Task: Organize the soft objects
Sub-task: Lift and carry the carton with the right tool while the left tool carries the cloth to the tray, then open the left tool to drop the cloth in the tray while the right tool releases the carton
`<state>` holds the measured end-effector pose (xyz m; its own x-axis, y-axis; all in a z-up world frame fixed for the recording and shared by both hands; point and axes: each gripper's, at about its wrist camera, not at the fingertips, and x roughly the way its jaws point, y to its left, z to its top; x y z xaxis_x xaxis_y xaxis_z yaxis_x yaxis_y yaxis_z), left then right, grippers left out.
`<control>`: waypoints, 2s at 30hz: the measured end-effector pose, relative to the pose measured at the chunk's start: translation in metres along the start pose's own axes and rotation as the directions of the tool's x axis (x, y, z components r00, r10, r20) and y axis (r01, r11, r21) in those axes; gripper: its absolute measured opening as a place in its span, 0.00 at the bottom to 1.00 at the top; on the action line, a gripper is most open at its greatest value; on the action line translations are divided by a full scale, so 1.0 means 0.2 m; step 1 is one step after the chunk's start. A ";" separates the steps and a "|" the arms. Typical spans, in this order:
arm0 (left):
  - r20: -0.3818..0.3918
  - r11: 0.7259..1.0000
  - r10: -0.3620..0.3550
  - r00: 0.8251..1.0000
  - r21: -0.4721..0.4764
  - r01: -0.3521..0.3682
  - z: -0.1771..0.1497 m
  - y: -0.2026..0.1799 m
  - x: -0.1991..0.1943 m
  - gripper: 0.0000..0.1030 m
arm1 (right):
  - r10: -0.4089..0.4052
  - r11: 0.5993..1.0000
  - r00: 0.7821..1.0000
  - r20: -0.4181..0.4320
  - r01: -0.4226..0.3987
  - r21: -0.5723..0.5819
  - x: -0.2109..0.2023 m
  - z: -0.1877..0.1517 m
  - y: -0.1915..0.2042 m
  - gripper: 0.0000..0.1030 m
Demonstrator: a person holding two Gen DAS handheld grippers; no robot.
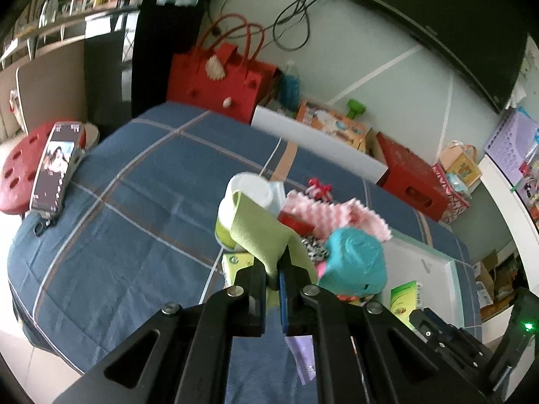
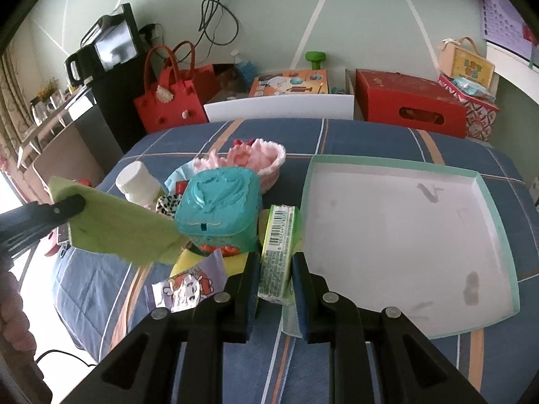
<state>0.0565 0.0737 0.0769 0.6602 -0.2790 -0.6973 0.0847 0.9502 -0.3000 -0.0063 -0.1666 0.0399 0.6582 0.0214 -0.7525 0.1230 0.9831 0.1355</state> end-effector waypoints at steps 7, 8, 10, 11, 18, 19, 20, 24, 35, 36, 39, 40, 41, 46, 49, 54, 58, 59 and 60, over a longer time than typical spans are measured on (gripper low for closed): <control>0.033 1.000 -0.008 0.999 0.027 0.008 0.01 -0.04 -0.05 0.05 | -0.002 1.000 1.000 0.014 0.002 0.016 -0.02 0.01 -0.03 0.20; 0.035 1.000 -0.008 0.999 0.030 0.007 0.01 -0.05 -0.05 0.05 | -0.002 1.000 1.000 0.016 0.002 0.017 -0.02 0.01 -0.03 0.20; 0.035 0.999 -0.007 0.999 0.033 0.006 0.01 -0.06 -0.05 0.05 | -0.002 1.000 1.000 0.020 0.002 0.018 -0.03 0.01 -0.03 0.20; 0.034 0.999 -0.007 0.999 0.036 0.006 0.01 -0.06 -0.05 0.05 | -0.001 1.000 1.000 0.022 0.001 0.019 -0.03 0.01 -0.04 0.20; 0.046 0.996 -0.039 0.998 0.080 0.036 0.04 -0.18 -0.10 0.05 | -0.015 0.999 0.997 0.070 0.012 0.048 -0.09 0.06 -0.10 0.20; 0.050 0.995 -0.046 0.998 0.090 0.042 0.05 -0.20 -0.11 0.05 | -0.020 0.998 0.997 0.079 0.015 0.057 -0.10 0.06 -0.12 0.20; 0.055 0.993 -0.052 0.997 0.104 0.046 0.06 -0.23 -0.12 0.05 | -0.025 0.998 0.996 0.085 0.020 0.066 -0.11 0.07 -0.14 0.20; 0.087 0.982 -0.084 0.993 0.176 0.068 0.13 -0.39 -0.17 0.05 | -0.068 0.993 0.992 0.106 0.058 0.101 -0.14 0.10 -0.23 0.20; 0.050 0.906 -0.220 0.974 0.379 0.186 0.14 -0.95 -0.08 0.05 | -0.254 0.948 0.962 0.105 0.225 0.225 -0.16 0.16 -0.57 0.20; 0.041 0.897 -0.236 0.971 0.393 0.201 0.13 -1.00 -0.06 0.05 | -0.263 0.942 0.960 0.099 0.232 0.244 -0.16 0.16 -0.60 0.20; 0.013 0.873 -0.261 0.965 0.430 0.230 0.10 -1.12 0.03 0.05 | -0.277 0.930 0.957 0.087 0.244 0.276 -0.15 0.16 -0.68 0.20; 0.003 0.866 -0.263 0.965 0.440 0.235 0.08 -1.15 0.06 0.05 | -0.286 0.925 0.955 0.083 0.253 0.282 -0.14 0.15 -0.70 0.20; -0.009 0.859 -0.265 0.964 0.451 0.240 0.06 -1.18 0.10 0.05 | -0.294 0.922 0.953 0.078 0.261 0.287 -0.13 0.15 -0.72 0.20; -0.094 0.836 -0.237 0.967 0.487 0.253 -0.07 -1.28 0.39 0.06 | -0.314 0.899 0.949 0.027 0.289 0.328 -0.05 0.15 -0.84 0.21; -0.179 0.850 -0.198 0.964 0.459 0.260 -0.15 -1.27 0.59 0.06 | -0.323 0.888 0.946 -0.009 0.307 0.342 0.02 0.15 -0.89 0.21; -0.235 0.859 -0.139 0.962 0.454 0.236 -0.26 -1.23 0.78 0.06 | -0.341 0.877 0.939 -0.041 0.333 0.346 0.08 0.15 -0.94 0.21; -0.269 0.864 -0.101 0.958 0.453 0.219 -0.30 -1.21 0.85 0.06 | -0.333 0.875 0.941 -0.067 0.334 0.350 0.14 0.15 -0.96 0.21; -0.278 0.865 -0.093 0.956 0.453 0.216 -0.32 -1.21 0.87 0.06 | -0.331 0.875 0.941 -0.070 0.334 0.350 0.15 0.15 -0.96 0.21; -0.286 0.866 -0.086 0.954 0.452 0.213 -0.33 -1.20 0.89 0.06 | -0.332 0.875 0.941 -0.065 0.333 0.350 0.15 0.15 -0.96 0.21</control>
<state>0.1047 -0.2133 -0.0170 0.4094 -0.3877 -0.8259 0.5515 0.8263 -0.1145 0.0124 -0.3604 0.0097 0.5298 -0.2946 -0.7953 0.5870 0.8042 0.0931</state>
